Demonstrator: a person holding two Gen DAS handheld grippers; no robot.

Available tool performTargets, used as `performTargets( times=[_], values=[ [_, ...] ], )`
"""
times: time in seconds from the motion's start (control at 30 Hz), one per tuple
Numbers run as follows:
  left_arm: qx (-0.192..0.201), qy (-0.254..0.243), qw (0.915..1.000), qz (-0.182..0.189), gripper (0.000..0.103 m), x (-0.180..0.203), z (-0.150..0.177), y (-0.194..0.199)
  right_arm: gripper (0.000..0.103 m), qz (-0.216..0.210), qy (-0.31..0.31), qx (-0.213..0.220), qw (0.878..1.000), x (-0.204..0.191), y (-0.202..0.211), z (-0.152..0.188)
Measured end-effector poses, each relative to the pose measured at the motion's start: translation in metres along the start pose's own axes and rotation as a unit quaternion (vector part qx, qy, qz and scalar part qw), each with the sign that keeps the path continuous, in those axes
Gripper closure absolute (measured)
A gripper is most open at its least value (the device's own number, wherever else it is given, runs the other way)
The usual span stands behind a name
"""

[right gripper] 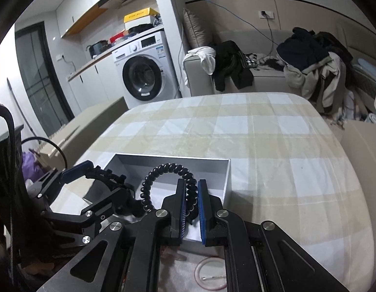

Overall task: Organize jewelry
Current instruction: 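Lower the long clip into the box with the left tool while the right tool drops the coil tie in, then reach the right tool to the white pin badge and close on it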

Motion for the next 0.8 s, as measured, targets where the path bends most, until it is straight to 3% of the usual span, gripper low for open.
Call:
performTargets(
  times=[0.2, 0.37, 0.43, 0.47, 0.53, 0.6, 0.67, 0.8],
  values=[
    [-0.001, -0.005, 0.9999, -0.016, 0.012, -0.002, -0.002, -0.002, 0.092, -0.006, 0.008, -0.018, 1.0, -0.004, -0.009, 0.0],
    [-0.006, 0.007, 1.0, 0.003, 0.012, -0.001, -0.001, 0.002, 0.084, -0.019, 0.005, -0.007, 1.0, -0.006, -0.003, -0.003],
    [-0.004, 0.006, 0.9999, 0.008, 0.012, 0.0, -0.002, 0.005, 0.074, -0.023, 0.004, 0.001, 1.0, -0.003, 0.007, -0.003],
    [-0.006, 0.005, 0.9999, 0.013, 0.011, 0.001, -0.003, 0.008, 0.062, -0.024, 0.003, 0.004, 1.0, -0.002, 0.01, -0.003],
    [-0.012, 0.01, 0.9996, 0.024, 0.001, 0.003, -0.004, 0.01, 0.05, -0.02, 0.004, 0.012, 1.0, 0.004, 0.022, -0.001],
    [-0.014, 0.015, 0.9991, 0.038, 0.001, 0.005, -0.004, 0.014, 0.022, -0.017, 0.003, 0.012, 1.0, 0.009, 0.028, 0.002],
    [-0.013, 0.014, 0.9988, 0.044, 0.001, 0.007, -0.004, 0.017, 0.011, -0.016, -0.001, 0.012, 1.0, 0.013, 0.034, 0.007],
    [-0.01, 0.016, 0.9991, 0.037, 0.001, 0.007, -0.002, 0.023, 0.0, -0.012, -0.007, -0.001, 1.0, 0.018, 0.036, 0.023]
  ],
)
Point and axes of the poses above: each gripper's, at about its wrist camera, not at the fingertips, and y roughly against the way its jaws point, x to its right, z to its underside, the point moved 6 cm from there along -y, roughly the way its jaws point, and after that the axes turned 13 degrees about y, right-handed, at the moved point
